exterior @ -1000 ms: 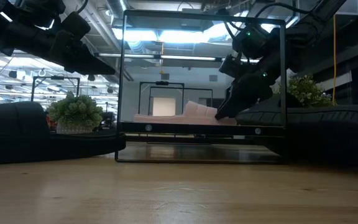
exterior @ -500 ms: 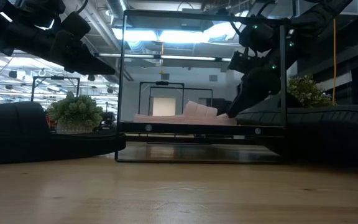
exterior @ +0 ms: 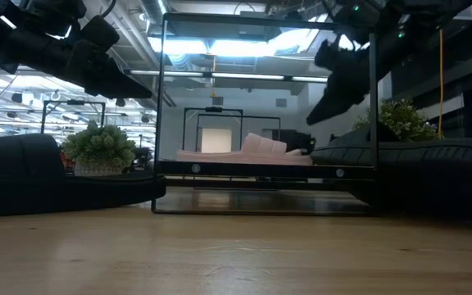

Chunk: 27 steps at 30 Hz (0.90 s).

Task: Pick and place slides into the shelf
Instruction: Put the right black slides on the shelf

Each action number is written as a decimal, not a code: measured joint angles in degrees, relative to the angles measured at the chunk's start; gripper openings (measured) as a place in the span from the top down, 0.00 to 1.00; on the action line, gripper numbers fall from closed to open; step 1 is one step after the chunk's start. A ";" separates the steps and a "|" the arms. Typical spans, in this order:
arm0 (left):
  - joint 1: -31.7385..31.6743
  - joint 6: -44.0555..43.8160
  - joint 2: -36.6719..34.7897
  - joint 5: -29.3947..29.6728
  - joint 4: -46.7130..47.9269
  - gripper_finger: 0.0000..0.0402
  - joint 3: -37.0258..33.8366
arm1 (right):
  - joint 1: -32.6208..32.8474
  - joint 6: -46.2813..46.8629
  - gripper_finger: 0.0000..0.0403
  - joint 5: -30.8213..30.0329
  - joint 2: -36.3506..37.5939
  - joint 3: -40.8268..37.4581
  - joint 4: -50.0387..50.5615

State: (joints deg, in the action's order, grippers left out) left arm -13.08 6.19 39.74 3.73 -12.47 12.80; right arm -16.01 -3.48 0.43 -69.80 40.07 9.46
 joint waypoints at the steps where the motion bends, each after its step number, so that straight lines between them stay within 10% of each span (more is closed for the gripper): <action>1: 0.00 0.01 -0.01 0.00 0.00 1.00 0.00 | 0.00 1.37 0.61 0.02 1.00 0.00 0.44; 9: 0.00 0.01 0.00 0.00 -0.02 1.00 0.00 | 0.00 3.02 0.67 0.19 5.87 0.00 1.08; 16: 0.04 -1.37 0.01 2.23 -0.34 1.00 0.00 | 2.49 -2.11 0.97 1.61 5.75 0.00 1.07; 27: 0.00 -0.48 0.01 6.08 -0.20 1.00 0.00 | 7.64 -2.64 0.98 -1.65 5.75 0.00 0.60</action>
State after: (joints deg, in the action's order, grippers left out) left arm -13.08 5.71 39.75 9.80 -12.67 12.80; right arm -8.37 -6.12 -1.22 -64.05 40.07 10.06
